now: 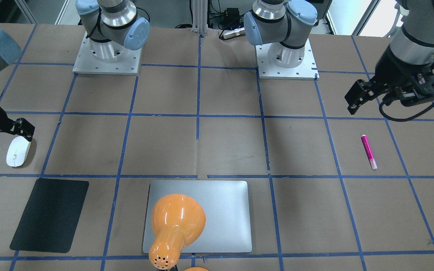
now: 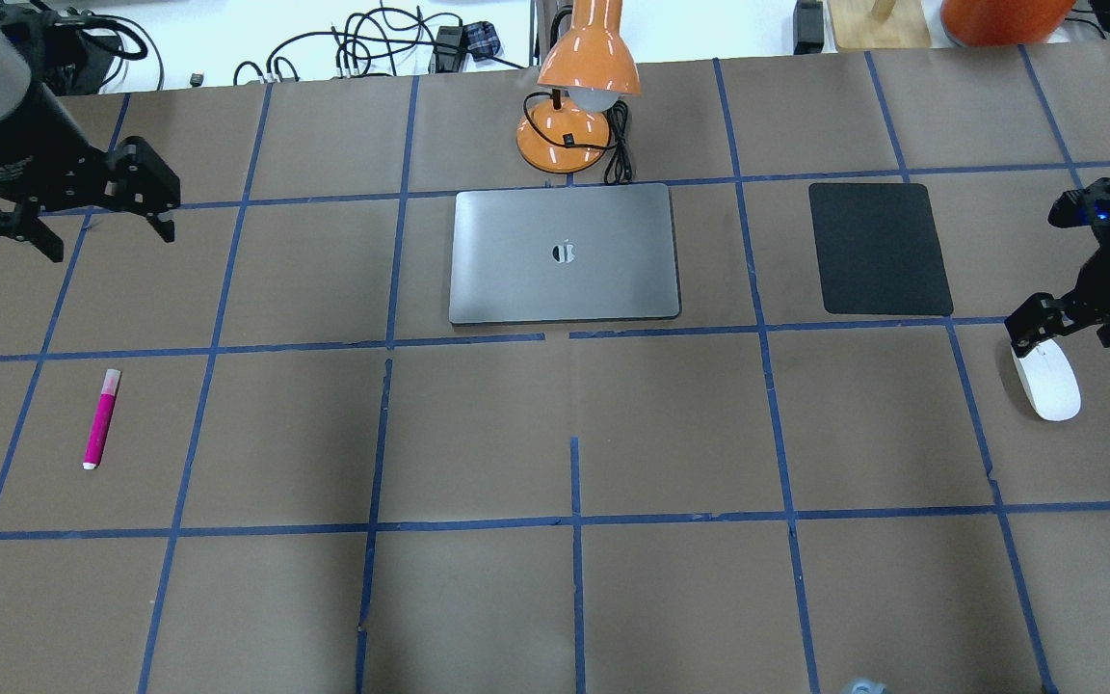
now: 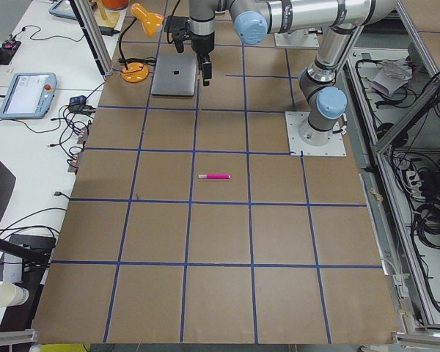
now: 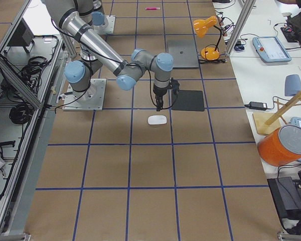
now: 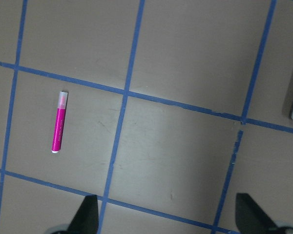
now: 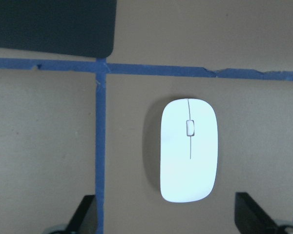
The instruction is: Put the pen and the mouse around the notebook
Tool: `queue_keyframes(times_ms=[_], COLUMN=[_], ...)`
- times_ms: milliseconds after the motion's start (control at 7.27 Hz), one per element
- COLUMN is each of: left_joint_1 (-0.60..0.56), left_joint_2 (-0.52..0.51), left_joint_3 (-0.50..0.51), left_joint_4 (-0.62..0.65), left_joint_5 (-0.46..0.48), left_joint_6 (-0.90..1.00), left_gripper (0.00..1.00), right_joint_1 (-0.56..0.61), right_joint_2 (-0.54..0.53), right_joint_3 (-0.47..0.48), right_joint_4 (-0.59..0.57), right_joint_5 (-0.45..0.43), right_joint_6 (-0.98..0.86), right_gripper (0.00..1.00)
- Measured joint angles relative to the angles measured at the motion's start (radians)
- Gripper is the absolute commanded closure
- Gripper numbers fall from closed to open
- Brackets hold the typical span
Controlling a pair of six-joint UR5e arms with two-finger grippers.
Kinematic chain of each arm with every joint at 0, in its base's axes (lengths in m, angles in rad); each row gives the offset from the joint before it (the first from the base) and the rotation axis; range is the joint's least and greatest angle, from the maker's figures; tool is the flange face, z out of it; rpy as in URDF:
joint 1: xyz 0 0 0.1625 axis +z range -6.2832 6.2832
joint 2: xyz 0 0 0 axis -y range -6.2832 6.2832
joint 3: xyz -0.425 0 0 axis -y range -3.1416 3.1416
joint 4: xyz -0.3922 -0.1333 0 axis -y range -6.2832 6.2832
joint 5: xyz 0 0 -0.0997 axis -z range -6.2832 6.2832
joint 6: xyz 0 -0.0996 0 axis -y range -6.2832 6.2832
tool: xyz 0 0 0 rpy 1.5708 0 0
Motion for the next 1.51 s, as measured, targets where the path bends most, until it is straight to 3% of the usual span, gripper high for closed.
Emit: queue_keyframes(times_ms=[275, 412, 962, 1238, 1375, 1512], left_joint_1=[0.147, 0.231, 0.423, 0.460, 0.466, 0.468], left_joint_2=[-0.040, -0.075, -0.227, -0.269, -0.286, -0.300], left_joint_3=[-0.018, -0.044, -0.228, -0.325, -0.350, -0.363], left_joint_4=[0.024, 0.095, 0.519, 0.642, 0.668, 0.677], left_joint_5=[0.001, 0.001, -0.003, -0.004, -0.004, -0.005], left_joint_6=[0.040, 0.044, 0.002, -0.210, -0.324, -0.399], left_gripper=[0.00, 0.00, 0.00, 0.00, 0.00, 0.00], right_joint_1=[-0.008, -0.009, -0.015, -0.032, -0.037, -0.039], right_joint_2=[0.070, 0.088, 0.143, 0.152, 0.157, 0.160], right_joint_3=[-0.003, -0.004, -0.002, 0.000, 0.001, 0.000], right_joint_4=[-0.058, -0.072, -0.109, -0.110, -0.109, -0.106], right_joint_5=[0.006, 0.007, -0.003, -0.008, -0.005, -0.001], right_joint_6=[-0.048, -0.060, -0.104, -0.122, -0.125, -0.123], right_gripper=[0.00, 0.00, 0.00, 0.05, 0.49, 0.76])
